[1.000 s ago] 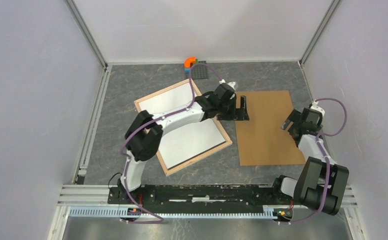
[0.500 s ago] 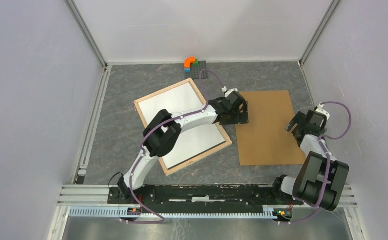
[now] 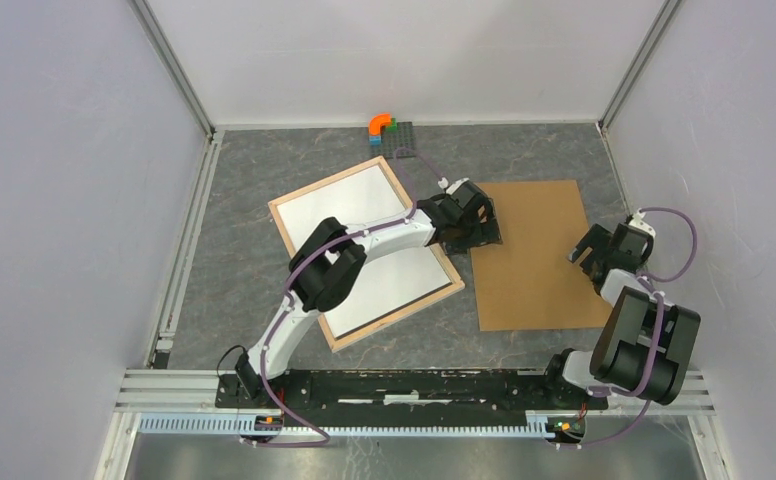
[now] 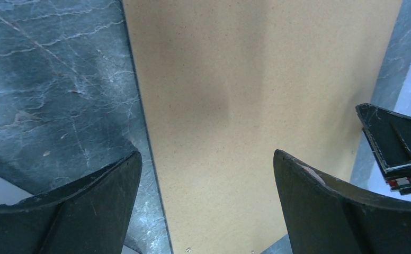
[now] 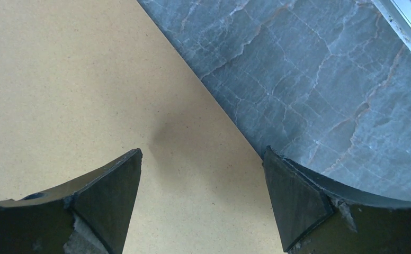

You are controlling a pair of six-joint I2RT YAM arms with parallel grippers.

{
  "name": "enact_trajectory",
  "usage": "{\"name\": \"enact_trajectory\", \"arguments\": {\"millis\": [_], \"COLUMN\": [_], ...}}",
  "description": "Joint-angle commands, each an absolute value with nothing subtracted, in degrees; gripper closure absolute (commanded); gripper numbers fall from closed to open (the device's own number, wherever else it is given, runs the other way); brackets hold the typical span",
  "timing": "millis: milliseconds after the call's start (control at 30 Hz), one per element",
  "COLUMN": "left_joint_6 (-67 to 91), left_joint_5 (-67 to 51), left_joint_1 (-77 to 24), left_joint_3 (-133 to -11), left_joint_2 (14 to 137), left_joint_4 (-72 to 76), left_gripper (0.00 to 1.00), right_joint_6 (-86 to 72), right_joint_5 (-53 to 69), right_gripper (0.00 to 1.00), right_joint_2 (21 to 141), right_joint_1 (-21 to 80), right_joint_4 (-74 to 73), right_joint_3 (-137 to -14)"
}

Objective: Put the photo into the frame
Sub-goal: Pick up the photo frame item at the center of the board.

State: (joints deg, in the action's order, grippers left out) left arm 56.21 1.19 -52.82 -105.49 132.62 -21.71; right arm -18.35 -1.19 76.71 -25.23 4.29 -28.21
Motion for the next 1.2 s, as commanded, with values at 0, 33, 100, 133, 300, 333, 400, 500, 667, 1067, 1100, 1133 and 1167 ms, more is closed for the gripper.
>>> {"name": "enact_trajectory", "arguments": {"millis": [0, 33, 100, 133, 300, 333, 400, 500, 667, 1067, 1100, 1133, 1167], "left_joint_6": [60.8, 61.1, 62.2, 62.9, 63.1, 63.0, 63.0, 64.5, 67.9, 76.6, 77.0, 77.3, 77.6], "left_joint_5": [-4.6, -6.3, -10.7, -12.8, -16.5, -16.6, -16.3, -16.9, -16.7, -15.3, -15.3, -15.2, -15.1], "left_joint_1": [-52.1, -51.8, -51.1, -50.9, -50.7, -50.7, -50.7, -50.7, -50.7, -50.0, -49.9, -49.9, -49.8], "left_joint_3": [-105.4, -105.5, -105.8, -105.8, -105.2, -104.6, -102.2, -97.5, -86.8, -75.5, -75.8, -76.0, -76.1], "left_joint_2": [135.0, 135.2, 135.7, 135.5, 131.0, 129.4, 126.2, 121.7, 113.5, 109.0, 109.6, 109.9, 110.3], "left_joint_4": [-18.5, -17.1, -13.8, -12.0, -6.2, -5.5, -3.6, -0.3, 10.5, 27.2, 27.5, 27.4, 27.5], "left_gripper": [0.00, 0.00, 0.00, 0.00, 0.03, 0.03, 0.04, 0.06, 0.14, 0.38, 0.40, 0.43, 0.45], "right_joint_6": [-20.4, -20.5, -20.9, -21.1, -21.7, -21.8, -21.8, -22.0, -21.6, -21.1, -21.1, -21.1, -21.1], "right_joint_5": [5.4, 6.2, 8.1, 9.0, 13.1, 13.8, 15.0, 17.0, 17.8, 20.1, 20.1, 20.1, 20.2], "right_gripper": [0.10, 0.10, 0.11, 0.11, 0.12, 0.12, 0.13, 0.14, 0.15, 0.15, 0.15, 0.15, 0.15], "right_joint_2": [79.1, 79.2, 79.1, 79.0, 78.5, 78.4, 78.5, 78.7, 78.2, 77.3, 77.2, 77.2, 77.2], "right_joint_1": [-25.6, -25.6, -25.6, -25.6, -25.6, -25.6, -25.6, -25.3, -24.1, -20.5, -20.4, -20.5, -20.4], "right_joint_4": [5.5, 5.8, 6.6, 7.0, 8.8, 9.2, 9.9, 10.7, 10.8, 11.3, 11.4, 11.4, 11.4], "right_joint_3": [-26.7, -26.4, -25.7, -25.4, -23.9, -23.7, -23.4, -23.1, -23.0, -22.9, -22.9, -22.9, -22.9]}}
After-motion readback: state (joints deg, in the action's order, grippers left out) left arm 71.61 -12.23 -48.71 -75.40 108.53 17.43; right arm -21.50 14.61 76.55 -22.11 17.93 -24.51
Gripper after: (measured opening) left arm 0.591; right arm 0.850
